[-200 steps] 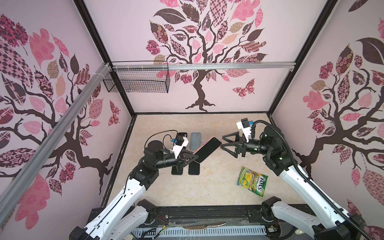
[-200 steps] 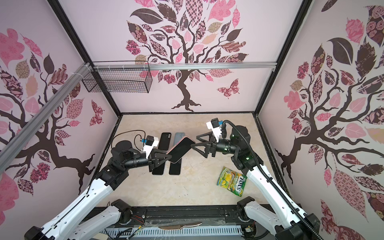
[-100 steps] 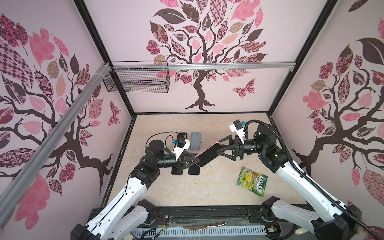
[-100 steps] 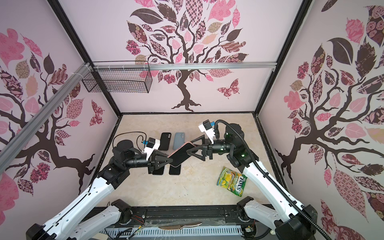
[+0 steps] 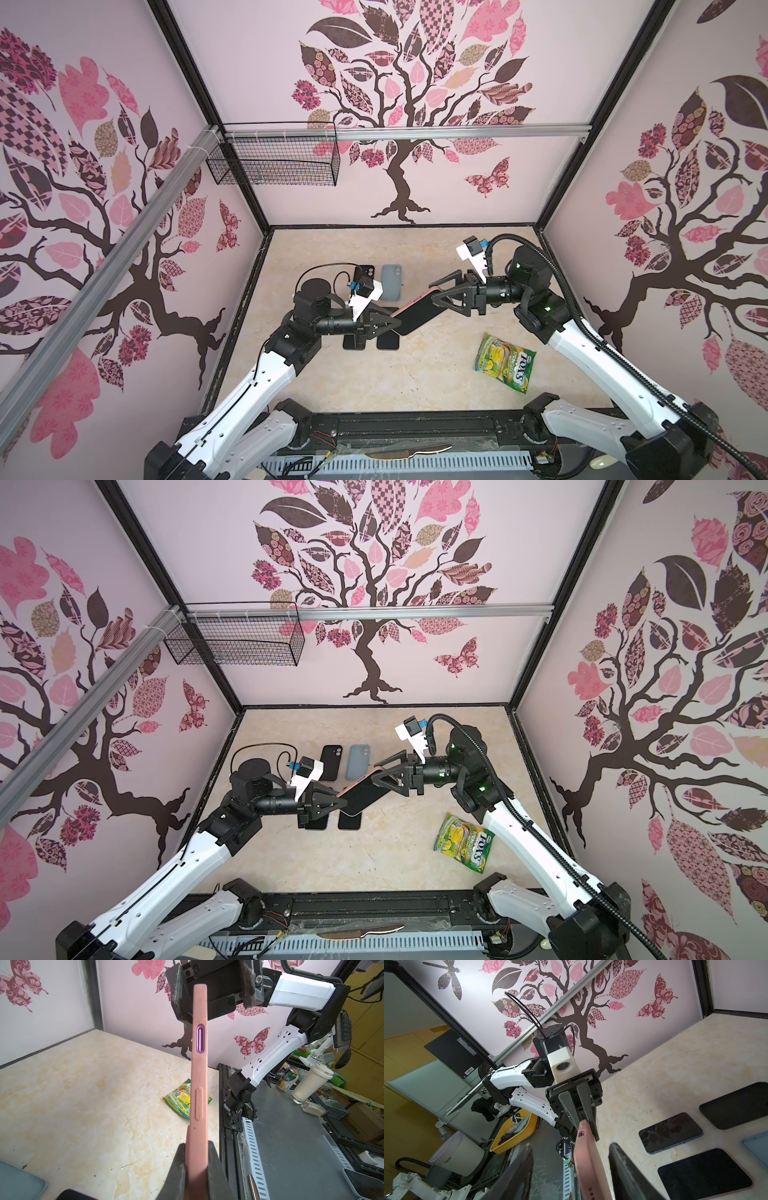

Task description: Take the phone out of the phone case

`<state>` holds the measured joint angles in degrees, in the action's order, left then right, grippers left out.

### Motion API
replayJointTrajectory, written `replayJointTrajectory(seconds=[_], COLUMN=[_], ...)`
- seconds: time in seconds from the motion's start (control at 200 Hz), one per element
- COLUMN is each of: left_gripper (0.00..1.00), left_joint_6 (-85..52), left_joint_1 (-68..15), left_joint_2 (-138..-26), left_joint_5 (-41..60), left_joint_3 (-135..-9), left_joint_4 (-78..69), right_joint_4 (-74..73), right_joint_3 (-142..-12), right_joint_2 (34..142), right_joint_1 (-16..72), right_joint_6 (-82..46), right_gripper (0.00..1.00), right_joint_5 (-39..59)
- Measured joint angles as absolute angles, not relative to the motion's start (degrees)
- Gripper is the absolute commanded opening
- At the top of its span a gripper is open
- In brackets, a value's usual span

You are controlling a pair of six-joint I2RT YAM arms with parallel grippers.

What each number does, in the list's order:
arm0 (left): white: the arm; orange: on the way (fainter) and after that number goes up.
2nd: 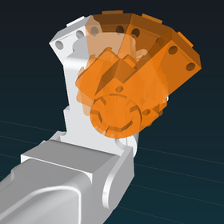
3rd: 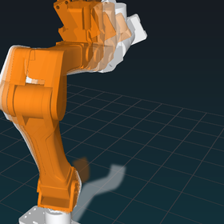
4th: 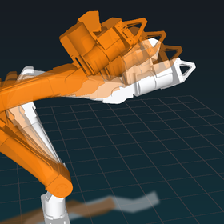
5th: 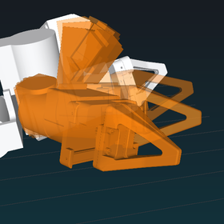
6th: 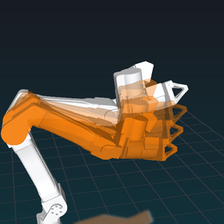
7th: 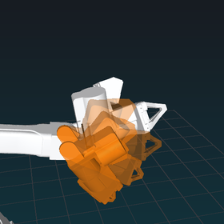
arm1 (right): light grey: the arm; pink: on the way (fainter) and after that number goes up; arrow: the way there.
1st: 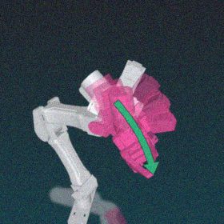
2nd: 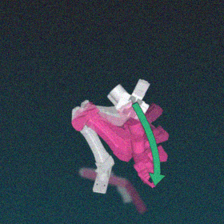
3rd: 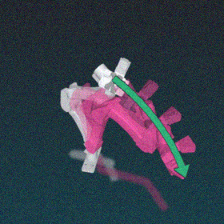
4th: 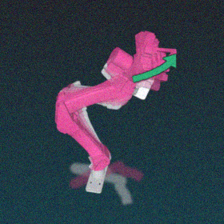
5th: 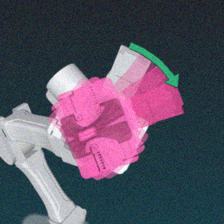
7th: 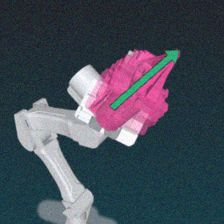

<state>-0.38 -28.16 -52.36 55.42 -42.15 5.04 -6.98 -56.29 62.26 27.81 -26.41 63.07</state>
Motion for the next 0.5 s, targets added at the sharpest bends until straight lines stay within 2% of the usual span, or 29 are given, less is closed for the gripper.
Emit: replayJointTrajectory(seconds=[0.185,0.5], left_gripper=[0.00,0.00], left_joint_6=[-0.4,-0.4], left_joint_1=[-28.2,-28.2], left_joint_2=[-52.4,-52.0], left_joint_5=[55.9,56.0], left_joint_3=[-42.2,-42.2], left_joint_4=[5.1,5.0], right_joint_4=[-6.0,-5.5], right_joint_3=[-56.3,-56.3], right_joint_2=[63.6,63.9], right_joint_1=[28.7,28.8], right_joint_6=[-26.0,-26.8], right_gripper=[0.51,0.43], right_joint_5=[62.8,62.2])
